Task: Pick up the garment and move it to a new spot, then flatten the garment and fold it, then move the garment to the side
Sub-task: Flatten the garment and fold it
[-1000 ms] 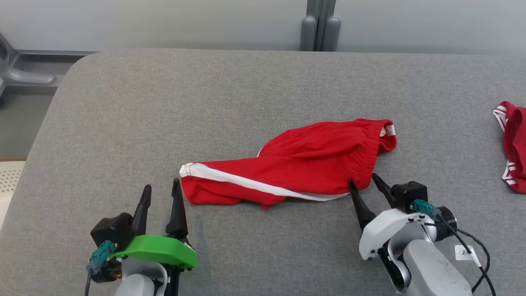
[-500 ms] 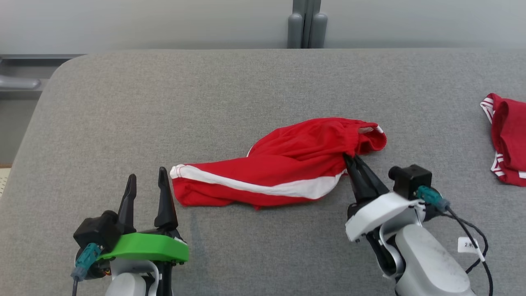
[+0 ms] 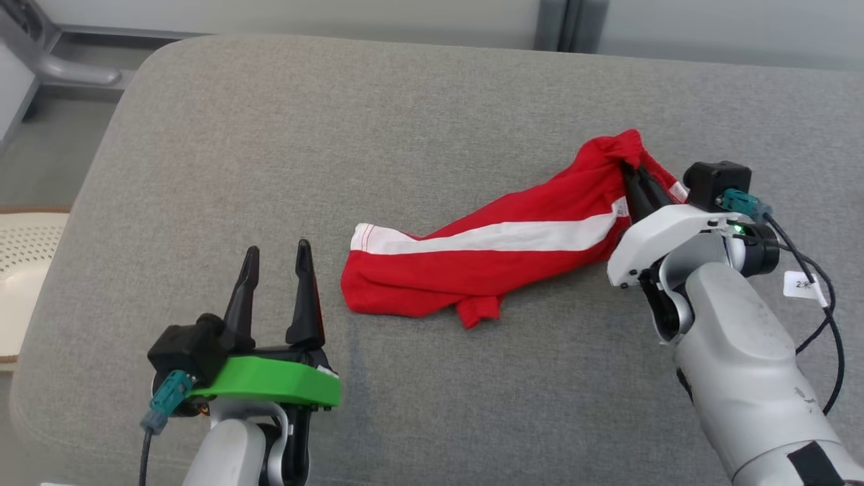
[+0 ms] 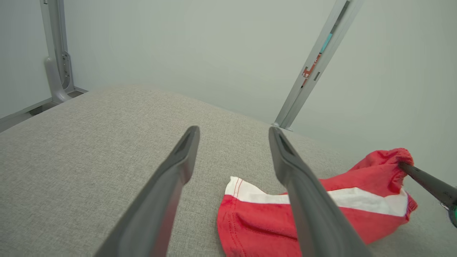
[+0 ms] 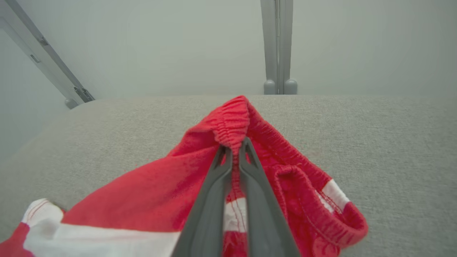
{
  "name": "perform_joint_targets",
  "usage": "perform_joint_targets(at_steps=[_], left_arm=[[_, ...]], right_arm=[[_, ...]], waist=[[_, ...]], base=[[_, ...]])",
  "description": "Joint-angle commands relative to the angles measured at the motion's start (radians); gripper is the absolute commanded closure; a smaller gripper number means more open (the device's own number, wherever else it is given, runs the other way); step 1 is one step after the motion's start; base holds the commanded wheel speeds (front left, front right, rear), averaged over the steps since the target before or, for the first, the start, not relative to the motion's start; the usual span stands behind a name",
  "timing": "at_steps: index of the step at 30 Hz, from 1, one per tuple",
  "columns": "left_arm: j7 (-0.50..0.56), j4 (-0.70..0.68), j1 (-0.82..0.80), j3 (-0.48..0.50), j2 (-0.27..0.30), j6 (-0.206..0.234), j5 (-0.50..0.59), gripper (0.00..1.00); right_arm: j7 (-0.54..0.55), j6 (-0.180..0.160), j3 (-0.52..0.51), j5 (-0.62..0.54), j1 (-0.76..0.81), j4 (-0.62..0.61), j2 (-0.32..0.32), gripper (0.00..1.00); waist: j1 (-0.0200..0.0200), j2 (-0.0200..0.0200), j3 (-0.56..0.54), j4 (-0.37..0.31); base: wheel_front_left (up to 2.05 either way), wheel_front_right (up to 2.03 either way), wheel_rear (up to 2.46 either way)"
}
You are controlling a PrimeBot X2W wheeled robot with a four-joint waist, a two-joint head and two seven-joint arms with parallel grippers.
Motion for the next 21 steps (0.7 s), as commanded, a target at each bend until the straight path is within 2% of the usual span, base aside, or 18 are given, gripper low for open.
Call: perform_joint_targets(at_steps=[1,6,11,13,14,17,21], left_arm=[[-0.003,-0.002,-0.018,-0.011,0.001,0.005,-0.005,0.0],[-0.003,-0.007,-0.023,-0.04,0.001,0.017,-0.021,0.0],[-0.003,-0.003,-0.024,-0.055,0.001,0.019,-0.017,0.0],[-0.003,0.001,-0.026,-0.06,0.001,0.02,-0.017,0.0],[-0.003,0.005,-0.028,-0.062,0.001,0.018,-0.014,0.0],[-0.003,0.014,-0.027,-0.056,0.001,0.016,-0.009,0.0],[-0.003,0.025,-0.032,-0.049,0.001,0.016,0.001,0.0]], right_arm=[[-0.014,-0.002,-0.028,-0.026,-0.021,0.035,-0.014,1.0],[-0.054,-0.002,-0.128,-0.093,-0.058,0.139,-0.015,1.0],[-0.075,-0.002,-0.144,-0.128,-0.074,0.178,-0.005,1.0],[-0.082,-0.002,-0.134,-0.125,-0.076,0.171,-0.002,0.4],[-0.084,-0.002,-0.125,-0.115,-0.071,0.16,0.0,0.0],[-0.089,-0.002,-0.09,-0.096,-0.038,0.12,0.003,0.0],[-0.088,-0.002,-0.072,-0.084,0.039,-0.028,0.004,0.0]], waist=[[0.0,0.0,0.03,0.035],[0.0,0.0,0.03,0.026],[0.0,0.0,0.023,-0.007],[0.0,0.0,0.018,-0.021],[0.0,0.0,0.014,-0.028],[0.0,0.0,-0.002,-0.052],[0.0,0.0,-0.033,-0.082]], base=[[0.0,0.0,0.0],[0.0,0.0,0.0],[0.0,0.0,0.0],[0.0,0.0,0.0],[0.0,0.0,0.0],[0.0,0.0,0.0],[0.0,0.0,0.0]])
